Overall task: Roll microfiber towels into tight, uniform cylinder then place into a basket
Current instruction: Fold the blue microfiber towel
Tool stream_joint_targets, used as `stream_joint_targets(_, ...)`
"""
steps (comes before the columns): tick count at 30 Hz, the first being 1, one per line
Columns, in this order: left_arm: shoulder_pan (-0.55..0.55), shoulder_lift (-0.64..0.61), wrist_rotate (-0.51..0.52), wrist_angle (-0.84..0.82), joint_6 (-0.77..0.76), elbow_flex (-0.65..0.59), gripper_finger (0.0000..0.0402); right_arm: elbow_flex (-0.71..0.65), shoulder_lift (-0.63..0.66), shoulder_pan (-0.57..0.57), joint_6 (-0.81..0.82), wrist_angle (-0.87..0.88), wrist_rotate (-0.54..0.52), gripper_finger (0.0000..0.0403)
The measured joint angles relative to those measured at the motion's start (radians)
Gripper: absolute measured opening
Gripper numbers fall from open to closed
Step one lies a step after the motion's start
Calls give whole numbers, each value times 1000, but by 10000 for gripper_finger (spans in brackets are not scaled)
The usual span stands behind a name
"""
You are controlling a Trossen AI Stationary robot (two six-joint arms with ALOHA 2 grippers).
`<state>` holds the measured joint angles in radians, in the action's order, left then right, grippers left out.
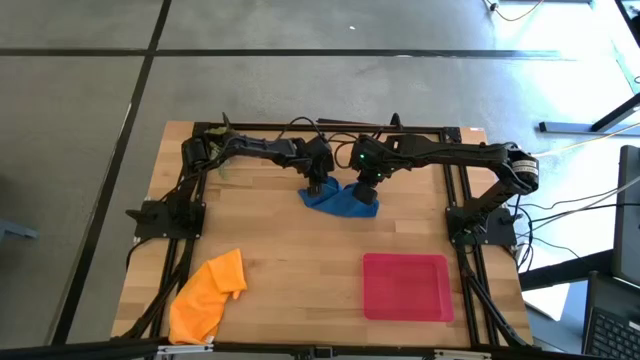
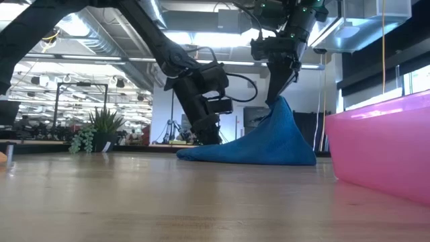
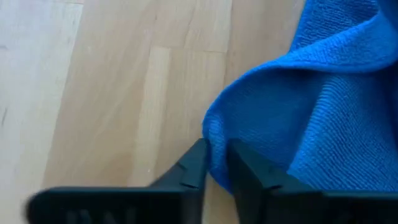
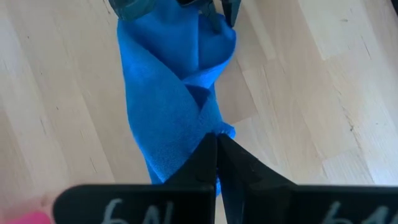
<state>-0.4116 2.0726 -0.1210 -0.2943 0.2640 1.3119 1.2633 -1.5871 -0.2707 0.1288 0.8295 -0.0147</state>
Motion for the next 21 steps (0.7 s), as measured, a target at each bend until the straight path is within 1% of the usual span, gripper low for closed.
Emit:
stream_joint_targets(2,-4,-9,-3,-9,-12,-2,14,0,0,0,0,0,0,6)
stream_joint_targets(3,-9,-12,-14,-11,-24,-2,7,0,0,0,0,0,0,6)
stream_joint_targets(5,-18,-23,-46,-31,-43,-6,6,0,0,0,-1,1,0,6)
stream_joint_targets(11,-48,-95,-47,-144,-52,-5,1,0,14,0,-4,7,-5,3)
stream_joint_targets(13,-54,-119,-48,-156,-52,-6,1,1,27,0,-5,6,-19,4)
stream_joint_targets(17,-61,-198,-48,-209,-53,-4,0,1,65,0,-5,8,-41,4)
stream_joint_targets(21,-59,-290,-11,-277,-66,-5,0,1,110,0,-4,-2,-70,4)
